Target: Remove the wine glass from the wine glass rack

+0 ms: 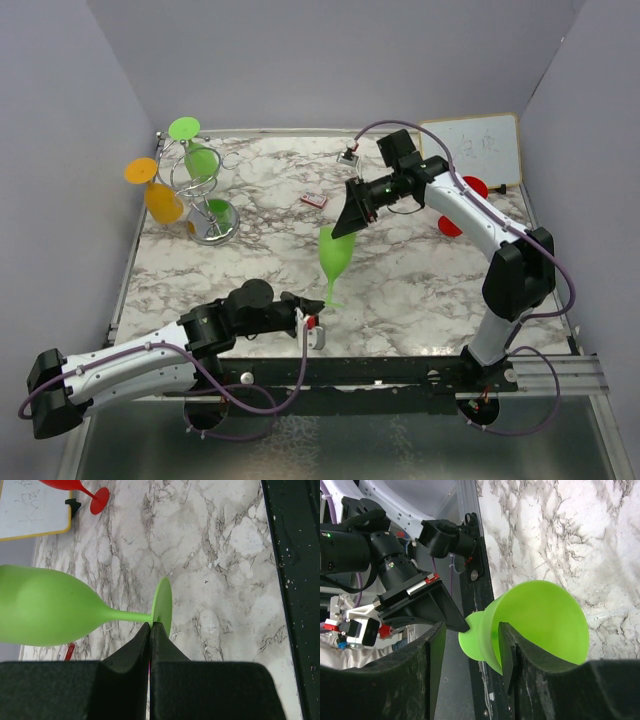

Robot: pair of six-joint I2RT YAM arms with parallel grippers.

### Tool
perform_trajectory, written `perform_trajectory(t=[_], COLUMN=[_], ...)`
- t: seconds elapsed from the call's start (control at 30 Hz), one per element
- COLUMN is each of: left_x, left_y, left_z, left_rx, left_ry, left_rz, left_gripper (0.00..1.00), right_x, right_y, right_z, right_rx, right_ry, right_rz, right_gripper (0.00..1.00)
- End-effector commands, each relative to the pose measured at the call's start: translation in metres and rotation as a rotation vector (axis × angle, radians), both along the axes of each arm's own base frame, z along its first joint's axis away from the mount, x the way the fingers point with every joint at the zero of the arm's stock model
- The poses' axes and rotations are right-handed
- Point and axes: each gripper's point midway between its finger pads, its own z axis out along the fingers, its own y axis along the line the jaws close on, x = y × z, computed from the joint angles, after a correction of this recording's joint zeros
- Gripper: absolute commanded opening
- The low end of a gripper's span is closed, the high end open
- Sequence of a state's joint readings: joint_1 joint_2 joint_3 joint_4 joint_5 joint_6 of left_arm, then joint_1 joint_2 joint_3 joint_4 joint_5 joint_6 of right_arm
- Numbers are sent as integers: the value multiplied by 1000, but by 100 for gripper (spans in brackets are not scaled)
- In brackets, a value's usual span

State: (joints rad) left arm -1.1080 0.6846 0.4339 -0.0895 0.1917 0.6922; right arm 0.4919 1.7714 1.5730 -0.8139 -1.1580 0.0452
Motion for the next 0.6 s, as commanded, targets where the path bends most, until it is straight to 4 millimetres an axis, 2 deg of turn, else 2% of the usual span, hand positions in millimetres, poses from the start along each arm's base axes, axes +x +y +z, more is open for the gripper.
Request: perform_trajectory(t=[0.0,0.23,0.57], left_x=[11,18,25], left_y=[5,10,17], left_z=[-3,-6,-7], left_rx=[21,45,59], left_ry=[-51,-84,-116], left_rz=[45,76,120], left_gripper=[0,0,0], right_x=[-10,-17,-23], right_y=[1,1,3], right_z=[-2,-8,-11], right_rx=[31,40,49], right_ry=[40,77,97], right_rz=[41,56,74], right_gripper=[46,44,26])
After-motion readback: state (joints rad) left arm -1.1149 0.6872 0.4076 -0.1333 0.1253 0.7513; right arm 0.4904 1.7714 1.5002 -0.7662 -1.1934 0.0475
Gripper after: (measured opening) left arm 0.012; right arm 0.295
